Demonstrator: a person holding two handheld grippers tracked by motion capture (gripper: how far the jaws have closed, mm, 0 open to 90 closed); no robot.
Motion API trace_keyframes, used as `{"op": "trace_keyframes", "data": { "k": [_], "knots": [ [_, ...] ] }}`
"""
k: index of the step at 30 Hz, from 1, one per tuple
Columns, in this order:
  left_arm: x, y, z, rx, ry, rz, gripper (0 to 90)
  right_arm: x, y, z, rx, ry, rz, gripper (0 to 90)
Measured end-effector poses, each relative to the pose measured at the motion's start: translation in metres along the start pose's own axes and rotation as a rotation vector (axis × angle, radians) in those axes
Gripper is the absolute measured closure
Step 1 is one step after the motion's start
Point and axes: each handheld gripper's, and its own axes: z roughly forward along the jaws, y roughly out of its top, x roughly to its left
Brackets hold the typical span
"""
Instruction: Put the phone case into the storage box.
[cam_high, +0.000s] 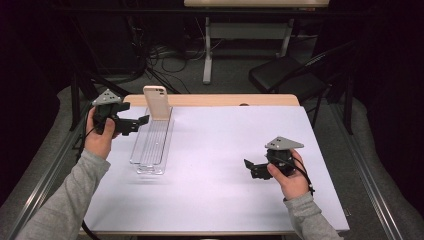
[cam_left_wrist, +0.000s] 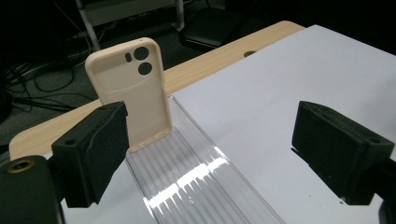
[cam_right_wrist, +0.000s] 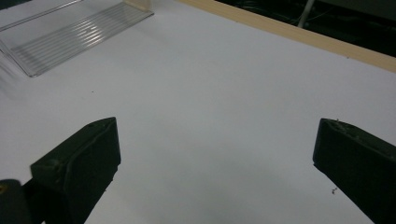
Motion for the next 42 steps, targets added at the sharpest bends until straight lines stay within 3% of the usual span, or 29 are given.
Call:
{"op": "trace_keyframes", "data": {
  "k": [6, 11, 20, 27, 31, 42],
  "knots": [
    [-0.011, -0.009, -0.002, -0.017, -0.031, -0.062, 11.2, -0.002, 0.003, -0.005, -0.022, 0.009, -0.007, 0.9],
    [-0.023, -0.017, 0.002, 0.004, -0.029, -0.046, 11.2, -0.004, 0.005, -0.012, -0.034, 0.025, -0.007, 0.8],
    [-0.046, -0.027, -0.008, -0.012, -0.049, -0.03, 11.2, -0.005, 0.001, -0.027, -0.047, 0.032, -0.002, 0.8],
    [-0.063, -0.039, -0.014, -0.038, -0.104, -0.03, 11.2, -0.003, -0.007, -0.032, -0.04, 0.032, -0.007, 0.8],
    [-0.067, -0.048, -0.016, -0.039, -0.089, -0.027, 11.2, -0.002, -0.012, -0.032, -0.033, 0.032, -0.004, 0.8],
    [-0.07, -0.066, -0.019, -0.028, -0.099, -0.038, 11.2, 0.001, -0.024, -0.028, -0.021, 0.032, 0.006, 0.8]
  ]
}}
